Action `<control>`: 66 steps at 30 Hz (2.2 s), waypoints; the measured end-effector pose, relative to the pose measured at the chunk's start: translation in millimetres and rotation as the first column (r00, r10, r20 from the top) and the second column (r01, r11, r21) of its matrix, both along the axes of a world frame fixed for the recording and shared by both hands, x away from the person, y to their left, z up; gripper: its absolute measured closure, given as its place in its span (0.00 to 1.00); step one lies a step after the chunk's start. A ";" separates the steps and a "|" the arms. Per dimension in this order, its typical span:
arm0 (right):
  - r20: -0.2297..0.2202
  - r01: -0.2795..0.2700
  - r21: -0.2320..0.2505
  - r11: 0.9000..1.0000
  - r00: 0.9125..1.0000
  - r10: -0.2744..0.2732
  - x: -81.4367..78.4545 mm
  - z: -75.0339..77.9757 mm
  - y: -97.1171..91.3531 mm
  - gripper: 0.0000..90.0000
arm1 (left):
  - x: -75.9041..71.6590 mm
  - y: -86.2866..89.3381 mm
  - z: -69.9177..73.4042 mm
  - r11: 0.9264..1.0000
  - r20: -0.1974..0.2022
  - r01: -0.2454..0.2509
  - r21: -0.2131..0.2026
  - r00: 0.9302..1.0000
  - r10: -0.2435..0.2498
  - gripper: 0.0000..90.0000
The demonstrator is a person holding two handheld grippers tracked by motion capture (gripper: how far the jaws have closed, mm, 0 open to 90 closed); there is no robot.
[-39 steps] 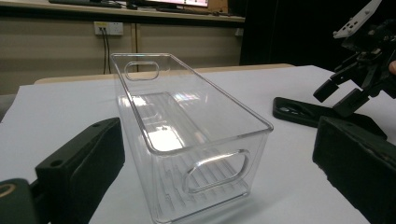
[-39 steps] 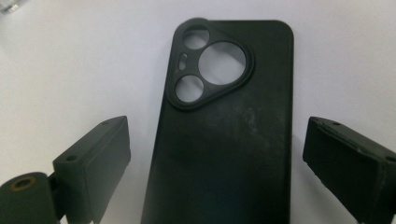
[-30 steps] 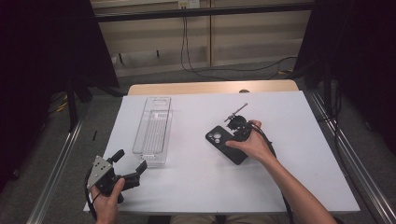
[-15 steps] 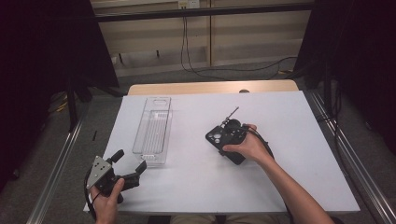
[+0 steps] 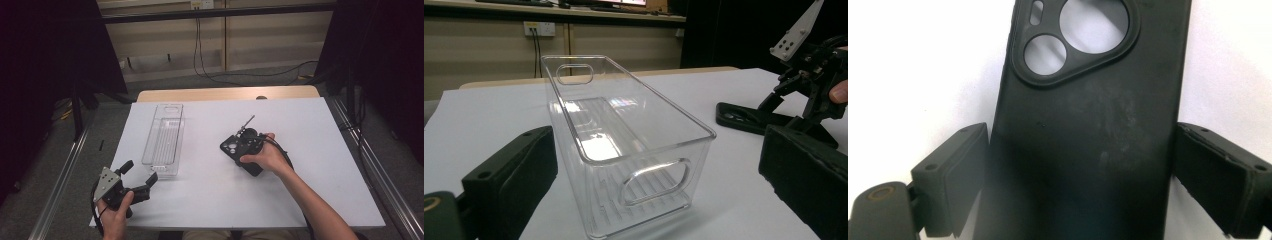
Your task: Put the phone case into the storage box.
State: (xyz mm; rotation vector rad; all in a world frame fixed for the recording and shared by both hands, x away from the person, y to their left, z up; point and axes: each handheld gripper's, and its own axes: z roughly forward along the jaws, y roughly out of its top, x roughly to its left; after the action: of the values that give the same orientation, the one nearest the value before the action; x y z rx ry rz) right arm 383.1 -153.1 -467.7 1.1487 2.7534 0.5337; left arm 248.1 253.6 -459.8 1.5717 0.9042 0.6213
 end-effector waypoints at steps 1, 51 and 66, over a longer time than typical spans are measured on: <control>0.002 -0.001 -0.002 1.000 1.000 0.001 0.1 0.2 0.0 0.11 | -0.1 -0.6 0.0 1.000 0.001 -0.002 -0.007 1.000 0.002 0.03; 0.191 0.003 0.248 0.969 0.980 -0.052 -20.2 24.6 -26.0 0.17 | 0.3 1.3 -0.1 1.000 0.001 -0.017 -0.013 1.000 0.017 0.03; 0.289 -0.003 0.360 0.933 0.951 -0.109 -34.0 23.7 -41.3 0.17 | 0.4 1.6 -0.2 1.000 0.000 -0.017 -0.009 1.000 0.017 0.03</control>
State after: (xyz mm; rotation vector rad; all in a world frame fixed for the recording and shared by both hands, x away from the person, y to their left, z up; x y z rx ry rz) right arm 349.1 -194.3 -444.0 1.0900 2.4118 1.1382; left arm 248.4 255.3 -460.0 1.5572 0.9202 0.6284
